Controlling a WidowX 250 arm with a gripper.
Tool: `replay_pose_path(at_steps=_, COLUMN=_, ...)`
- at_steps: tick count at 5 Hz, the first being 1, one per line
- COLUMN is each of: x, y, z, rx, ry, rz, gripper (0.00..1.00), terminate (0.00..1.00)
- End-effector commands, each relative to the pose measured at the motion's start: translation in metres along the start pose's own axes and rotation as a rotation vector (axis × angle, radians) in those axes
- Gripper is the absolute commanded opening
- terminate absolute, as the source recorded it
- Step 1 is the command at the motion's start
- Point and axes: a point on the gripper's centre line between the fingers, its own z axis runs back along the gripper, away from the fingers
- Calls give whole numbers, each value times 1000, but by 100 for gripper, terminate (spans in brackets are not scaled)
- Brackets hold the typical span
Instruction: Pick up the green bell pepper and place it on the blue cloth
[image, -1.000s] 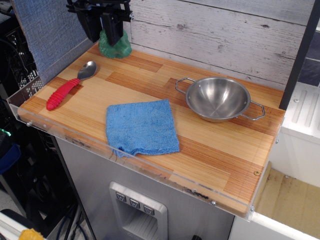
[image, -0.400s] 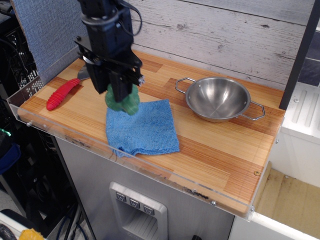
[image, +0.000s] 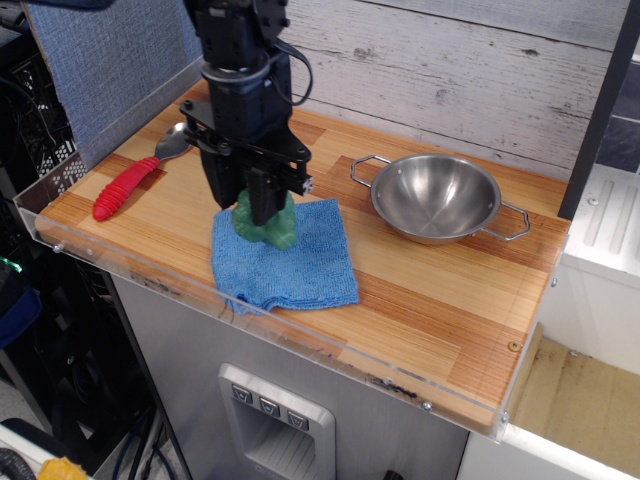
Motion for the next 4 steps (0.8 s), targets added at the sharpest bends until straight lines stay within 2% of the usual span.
replay_pose_path(at_steps=1, x=13, y=7, z=27, rx=24, ry=-85, rz=-13, gripper=100, terminate=0)
replay_pose_path(at_steps=3, x=15, y=20, z=84, rx=33, ry=-196, rz=45, gripper=100, terminate=0)
replay_pose_path(at_steps=4, x=18, y=34, z=97, rx=11, ry=-192, rz=118, gripper=100, terminate=0)
